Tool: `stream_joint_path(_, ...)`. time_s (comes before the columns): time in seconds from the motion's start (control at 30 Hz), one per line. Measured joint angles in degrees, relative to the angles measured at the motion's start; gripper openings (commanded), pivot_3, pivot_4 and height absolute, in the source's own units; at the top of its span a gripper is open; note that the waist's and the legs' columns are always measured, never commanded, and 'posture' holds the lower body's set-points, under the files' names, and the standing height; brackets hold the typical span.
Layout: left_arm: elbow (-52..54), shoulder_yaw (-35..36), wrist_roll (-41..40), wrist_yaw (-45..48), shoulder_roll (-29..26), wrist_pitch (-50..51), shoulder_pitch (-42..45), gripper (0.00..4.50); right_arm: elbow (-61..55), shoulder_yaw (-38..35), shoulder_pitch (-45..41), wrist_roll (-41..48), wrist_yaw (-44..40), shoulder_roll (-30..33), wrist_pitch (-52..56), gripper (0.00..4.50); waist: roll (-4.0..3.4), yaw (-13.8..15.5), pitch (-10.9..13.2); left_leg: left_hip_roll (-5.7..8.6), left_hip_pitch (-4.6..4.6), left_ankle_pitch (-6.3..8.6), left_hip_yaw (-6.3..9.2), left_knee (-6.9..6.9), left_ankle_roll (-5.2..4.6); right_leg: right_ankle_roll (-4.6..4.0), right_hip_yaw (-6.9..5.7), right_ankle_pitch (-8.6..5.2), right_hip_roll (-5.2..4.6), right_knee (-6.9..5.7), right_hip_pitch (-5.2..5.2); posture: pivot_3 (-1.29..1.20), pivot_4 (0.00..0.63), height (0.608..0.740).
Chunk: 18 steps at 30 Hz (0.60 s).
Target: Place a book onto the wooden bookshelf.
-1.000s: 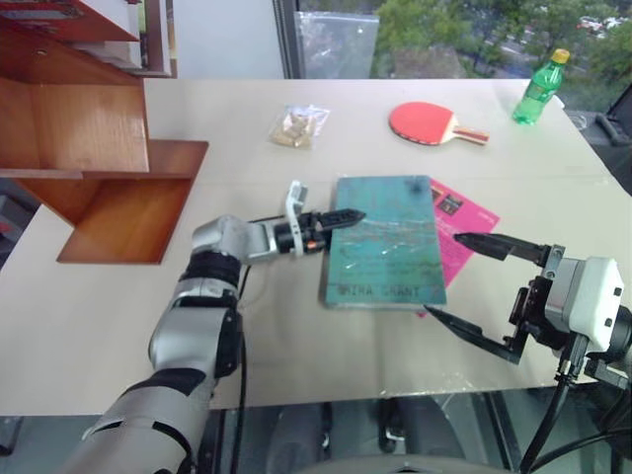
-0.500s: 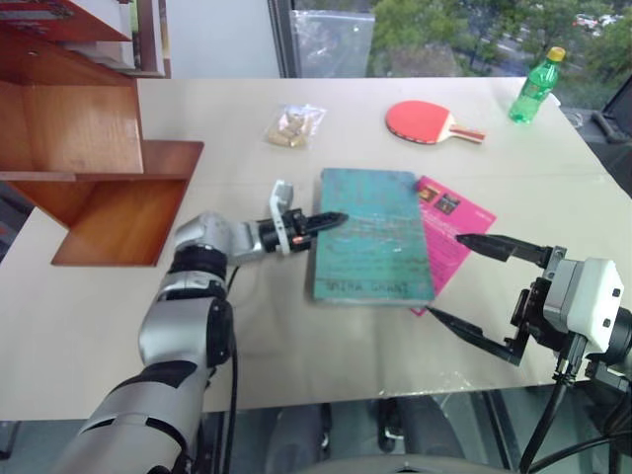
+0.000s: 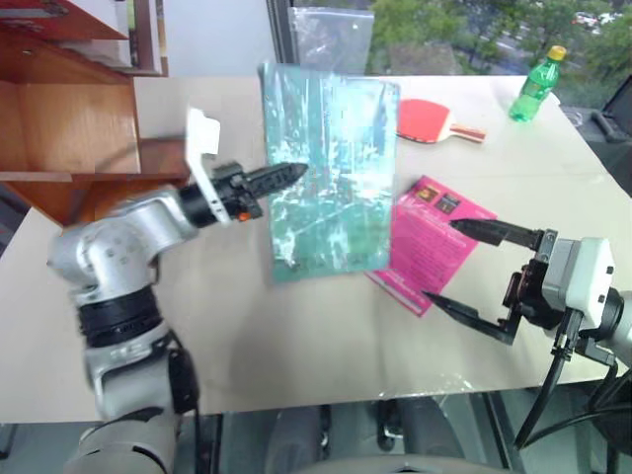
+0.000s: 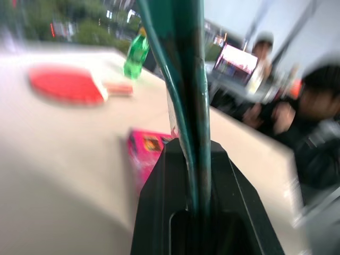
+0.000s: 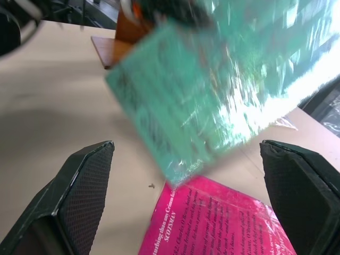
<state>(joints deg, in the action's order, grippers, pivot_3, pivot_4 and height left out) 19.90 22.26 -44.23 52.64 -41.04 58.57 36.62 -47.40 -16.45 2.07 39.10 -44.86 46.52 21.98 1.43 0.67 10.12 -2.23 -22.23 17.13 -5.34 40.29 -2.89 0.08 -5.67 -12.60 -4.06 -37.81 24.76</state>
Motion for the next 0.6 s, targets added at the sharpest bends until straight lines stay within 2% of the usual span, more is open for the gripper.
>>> stream_joint_path(0.07,3.45,0.62,3.09,4.32,-5.67,-8.57,-0.91,0.03,2.35,-1.48,-1.07,0.9,-1.2,-0.14,-0.77,4.5,-0.09,0.11,-0.03,0.04,0.2,0.0,-0.1,-0.01,-0.01,0.05,0.07,-0.03,-0.01,0.0,-0.15,0.0,0.15,0.74)
stream_joint_path(0.13,5.21,0.4,9.56,9.1,-10.78,-22.15,-2.01,0.03,4.42,-2.38,-2.74,1.89,-2.41,-0.22,-1.74,4.5,-0.11,0.34,-0.02,0.04,0.22,0.01,-0.11,-0.01,-0.01,0.17,0.07,-0.12,0.0,0.05,-0.2,0.0,0.15,0.74)
stream_joint_path(0.17,4.8,-0.05,14.71,12.46,-14.36,-32.73,-3.14,0.03,5.75,-2.37,-3.85,2.06,-3.23,-0.47,-2.38,4.5,-0.09,0.32,-0.01,0.03,0.2,0.01,-0.11,-0.01,-0.02,0.12,0.05,-0.14,0.03,0.08,-0.19,0.0,0.15,0.74)
stream_joint_path(0.27,-0.53,0.06,22.23,16.71,-20.63,-48.93,-1.69,0.03,9.02,-1.09,-6.07,1.74,-4.75,-1.26,-3.4,4.5,-0.08,0.29,0.01,0.0,0.17,0.01,-0.13,-0.01,-0.03,0.09,0.04,-0.16,0.08,0.09,-0.16,0.0,0.15,0.74)
stream_joint_path(0.33,-7.49,3.03,25.06,20.14,-26.92,-59.29,0.43,0.03,11.9,1.37,-7.56,0.93,-6.45,-1.91,-4.73,4.5,-0.17,0.15,0.05,-0.01,0.17,0.02,-0.2,-0.08,-0.05,0.16,0.11,-0.12,0.09,0.07,-0.07,0.0,0.15,0.74)
stream_joint_path(0.5,-13.52,8.42,26.56,26.6,-34.43,-65.23,-3.67,0.03,15.68,4.42,-11.37,-0.15,-8.72,-3.06,-6.13,4.5,-0.24,-0.04,0.09,-0.04,0.07,0.03,-0.35,-0.11,-0.07,0.19,0.12,-0.12,0.12,0.09,0.08,0.0,0.15,0.74)
stream_joint_path(0.6,-20.44,15.41,33.15,31.8,-39.84,-68.96,-9.46,0.03,18.61,6.18,-15.09,-0.61,-10.41,-4.25,-7.32,4.5,-0.24,-0.25,0.17,-0.08,0.05,0.03,-0.49,-0.15,-0.07,0.24,0.06,-0.15,0.2,0.1,0.19,0.0,0.15,0.74)
